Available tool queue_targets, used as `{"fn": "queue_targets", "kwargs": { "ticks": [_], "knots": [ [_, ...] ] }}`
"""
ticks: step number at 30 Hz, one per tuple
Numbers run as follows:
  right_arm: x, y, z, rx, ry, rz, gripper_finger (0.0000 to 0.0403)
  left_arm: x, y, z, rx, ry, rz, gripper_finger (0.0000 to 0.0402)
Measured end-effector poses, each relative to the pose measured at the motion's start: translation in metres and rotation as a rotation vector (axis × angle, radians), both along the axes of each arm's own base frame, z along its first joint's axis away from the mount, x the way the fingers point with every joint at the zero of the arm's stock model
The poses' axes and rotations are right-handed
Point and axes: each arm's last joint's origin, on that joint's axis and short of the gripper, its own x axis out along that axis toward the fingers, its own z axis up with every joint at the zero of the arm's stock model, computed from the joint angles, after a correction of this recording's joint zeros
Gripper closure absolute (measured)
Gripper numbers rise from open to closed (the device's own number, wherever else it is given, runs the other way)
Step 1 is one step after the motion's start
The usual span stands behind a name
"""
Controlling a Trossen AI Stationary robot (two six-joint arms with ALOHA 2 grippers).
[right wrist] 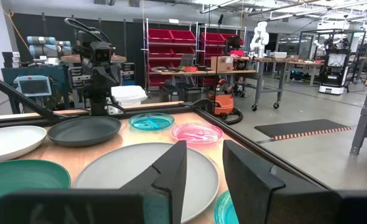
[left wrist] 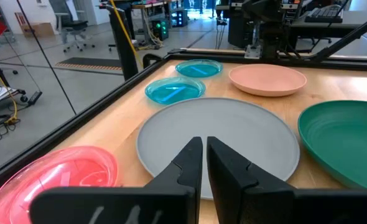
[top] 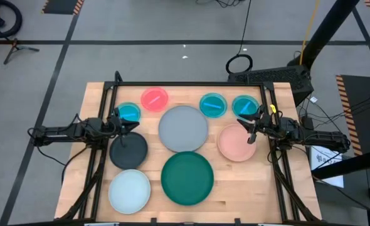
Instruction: Stack plastic plates
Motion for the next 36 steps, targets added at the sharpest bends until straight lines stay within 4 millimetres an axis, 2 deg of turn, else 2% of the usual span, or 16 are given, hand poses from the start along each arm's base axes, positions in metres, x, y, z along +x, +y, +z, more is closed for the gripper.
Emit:
{"fn": "queue_targets", "kwargs": {
  "ticks": [32,36],
  "knots": [
    [0.0000,0.0000,0.0000,0.000,0.000,0.000,0.0305,0.0000,0.0000,0.0001,0.002,0.001,0.000,0.0371],
    [0.0000,0.0000,0.0000,-0.083,0.032,-0.004,0.0305,0.0000,0.0000,0.0000,0.104,0.032,-0.017,0.0371]
  ]
}}
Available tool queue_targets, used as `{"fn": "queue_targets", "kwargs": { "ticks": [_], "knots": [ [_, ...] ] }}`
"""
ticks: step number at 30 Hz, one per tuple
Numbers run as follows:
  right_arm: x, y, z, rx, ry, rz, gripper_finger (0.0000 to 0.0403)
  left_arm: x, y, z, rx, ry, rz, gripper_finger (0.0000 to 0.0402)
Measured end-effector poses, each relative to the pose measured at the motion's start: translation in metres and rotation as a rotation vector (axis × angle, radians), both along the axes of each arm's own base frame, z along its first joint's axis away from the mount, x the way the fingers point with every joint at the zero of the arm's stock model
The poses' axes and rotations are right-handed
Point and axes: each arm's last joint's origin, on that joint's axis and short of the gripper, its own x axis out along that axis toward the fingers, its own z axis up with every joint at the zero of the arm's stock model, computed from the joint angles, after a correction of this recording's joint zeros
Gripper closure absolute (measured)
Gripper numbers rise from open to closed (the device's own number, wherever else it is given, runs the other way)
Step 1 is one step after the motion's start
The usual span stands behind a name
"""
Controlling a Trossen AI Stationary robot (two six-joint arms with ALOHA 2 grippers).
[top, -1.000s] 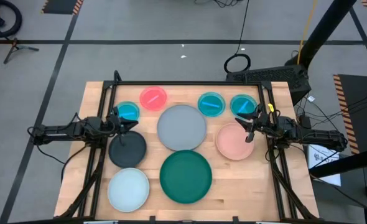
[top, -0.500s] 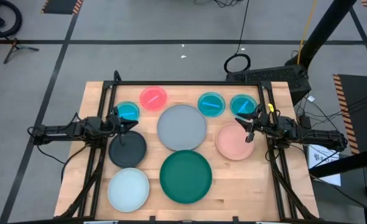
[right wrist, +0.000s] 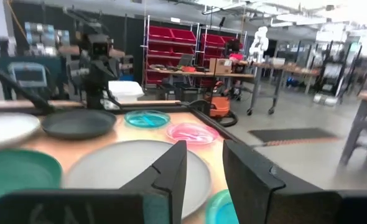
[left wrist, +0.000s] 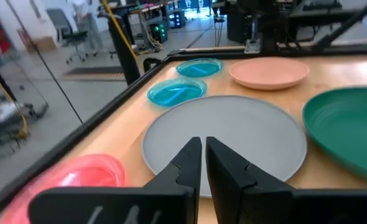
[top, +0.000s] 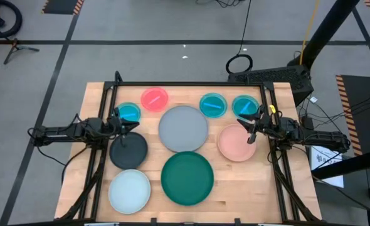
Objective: Stack plastic plates
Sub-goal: Stack the dark green plate on top of the gray plate
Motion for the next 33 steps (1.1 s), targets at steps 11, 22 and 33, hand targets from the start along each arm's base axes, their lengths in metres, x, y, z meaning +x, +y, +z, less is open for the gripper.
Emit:
{"fn": "queue_targets", "kwargs": {
  "ticks": [11,22,33],
  "knots": [
    [0.000,0.002,0.007,0.403,-0.209,0.119,0.0305,0.001,0.000,0.005,-0.032,-0.061,0.005,0.0371],
    [0.012,0.010,0.009,0.476,-0.184,0.270,0.0305,0.000,0.000,0.034,-0.252,-0.432,0.012,0.0371],
    [0.043,0.017,0.035,0.433,0.008,0.269,0.0305,-0.006,0.000,0.053,-0.411,-0.681,-0.034,0.0371]
  ]
}}
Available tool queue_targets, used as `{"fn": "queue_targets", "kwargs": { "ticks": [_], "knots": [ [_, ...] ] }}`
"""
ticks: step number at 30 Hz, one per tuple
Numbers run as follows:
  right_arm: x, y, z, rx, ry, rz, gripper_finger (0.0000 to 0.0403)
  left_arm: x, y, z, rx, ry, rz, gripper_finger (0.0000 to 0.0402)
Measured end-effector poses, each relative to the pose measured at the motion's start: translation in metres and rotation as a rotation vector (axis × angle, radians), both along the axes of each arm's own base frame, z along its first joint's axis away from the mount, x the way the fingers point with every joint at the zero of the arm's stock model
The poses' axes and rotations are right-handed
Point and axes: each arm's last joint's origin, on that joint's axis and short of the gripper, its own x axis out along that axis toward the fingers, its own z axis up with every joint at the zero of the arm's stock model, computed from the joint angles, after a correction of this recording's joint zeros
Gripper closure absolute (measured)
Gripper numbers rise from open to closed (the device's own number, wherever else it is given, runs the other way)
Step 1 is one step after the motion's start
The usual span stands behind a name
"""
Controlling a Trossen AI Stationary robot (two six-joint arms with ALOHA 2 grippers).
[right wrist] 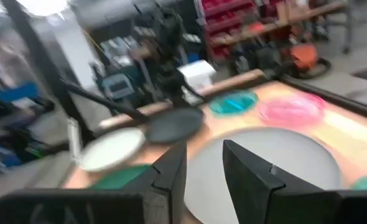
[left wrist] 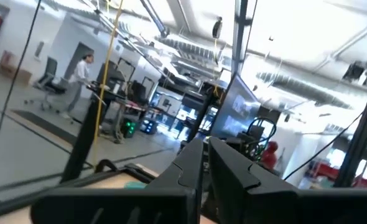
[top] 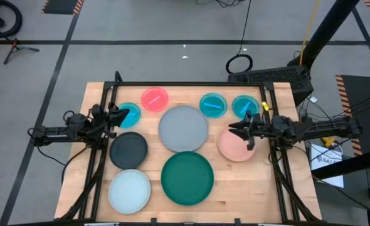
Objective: Stack plastic plates
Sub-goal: Stack the dark green plate on top of the gray plate
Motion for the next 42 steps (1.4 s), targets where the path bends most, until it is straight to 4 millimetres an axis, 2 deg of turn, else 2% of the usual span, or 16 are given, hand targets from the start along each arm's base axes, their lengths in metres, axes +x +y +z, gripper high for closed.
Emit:
{"fn": "queue_targets", "kwargs": {
  "ticks": [4,14,22,29,34,42],
  "knots": [
    [0.019,0.001,0.013,-0.010,0.045,-0.019,0.0305,0.000,0.000,-0.001,-0.017,0.006,-0.007,0.0371],
    [0.076,0.015,0.019,-0.036,0.220,0.032,0.0305,-0.001,0.001,0.001,-0.021,-0.011,0.033,0.0371],
    [0.134,0.025,0.019,-0.082,0.315,0.060,0.0305,-0.001,0.001,0.002,0.152,0.039,0.119,0.0371],
    [0.178,0.030,0.017,-0.237,0.383,0.097,0.0305,-0.002,0.001,0.002,0.273,0.079,0.173,0.0371],
    [0.197,0.032,0.018,-0.309,0.402,0.119,0.0305,-0.001,0.002,0.002,0.318,0.104,0.198,0.0371],
    [0.211,0.034,0.008,-0.332,0.421,0.128,0.0305,-0.005,0.003,0.009,0.294,0.081,0.259,0.0371]
  ]
}}
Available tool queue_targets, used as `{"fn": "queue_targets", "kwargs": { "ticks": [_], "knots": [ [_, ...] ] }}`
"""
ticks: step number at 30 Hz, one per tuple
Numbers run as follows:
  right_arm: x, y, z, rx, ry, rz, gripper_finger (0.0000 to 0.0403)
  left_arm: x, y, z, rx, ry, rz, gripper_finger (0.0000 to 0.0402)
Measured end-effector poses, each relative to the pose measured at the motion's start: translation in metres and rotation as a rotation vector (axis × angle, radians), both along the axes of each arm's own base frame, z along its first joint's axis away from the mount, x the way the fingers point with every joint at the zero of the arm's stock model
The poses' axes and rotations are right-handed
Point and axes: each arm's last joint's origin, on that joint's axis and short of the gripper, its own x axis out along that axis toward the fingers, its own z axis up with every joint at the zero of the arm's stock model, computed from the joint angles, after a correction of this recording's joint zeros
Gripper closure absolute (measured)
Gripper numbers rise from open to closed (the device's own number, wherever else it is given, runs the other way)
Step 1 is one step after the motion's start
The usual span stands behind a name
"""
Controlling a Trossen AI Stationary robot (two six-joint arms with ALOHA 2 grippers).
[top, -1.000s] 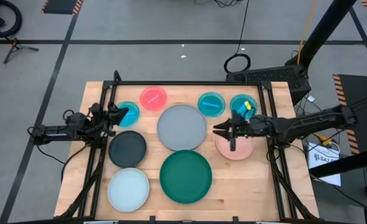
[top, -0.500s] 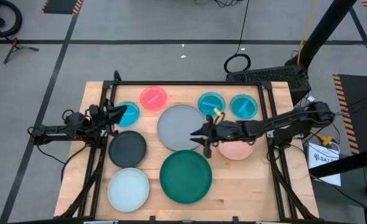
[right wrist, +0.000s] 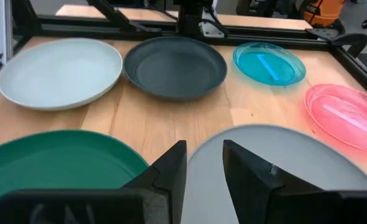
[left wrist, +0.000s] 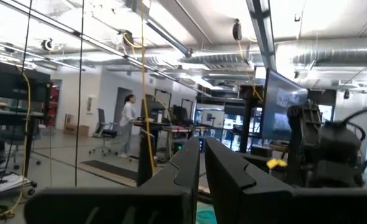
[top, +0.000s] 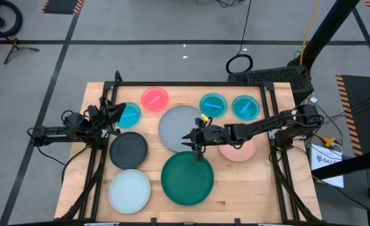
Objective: Stack plastic plates
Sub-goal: Stack the dark green plate on top of the gray plate
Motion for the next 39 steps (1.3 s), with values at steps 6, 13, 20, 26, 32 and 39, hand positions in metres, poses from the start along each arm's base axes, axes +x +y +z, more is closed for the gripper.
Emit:
{"fn": "queue_targets", "kwargs": {
  "ticks": [6,13,20,26,32,39],
  "knots": [
    [0.005,0.001,-0.011,-0.005,0.016,0.002,0.0305,-0.001,0.000,0.002,0.014,0.004,0.012,0.0371],
    [0.008,0.001,-0.012,0.015,-0.011,-0.007,0.0305,-0.002,0.000,0.003,0.039,0.002,0.027,0.0371],
    [0.010,0.001,-0.008,0.044,-0.052,-0.018,0.0305,-0.002,0.000,0.004,0.036,-0.008,0.025,0.0371],
    [0.009,0.004,-0.008,0.044,-0.052,-0.007,0.0305,-0.002,0.000,0.004,0.036,-0.008,0.025,0.0371],
    [0.007,0.023,-0.009,0.044,-0.057,0.039,0.0305,-0.002,0.000,0.004,0.036,-0.013,0.025,0.0371],
    [0.012,0.036,-0.016,0.038,-0.045,0.022,0.0305,-0.002,0.000,0.005,0.037,-0.012,0.031,0.0371]
  ]
}}
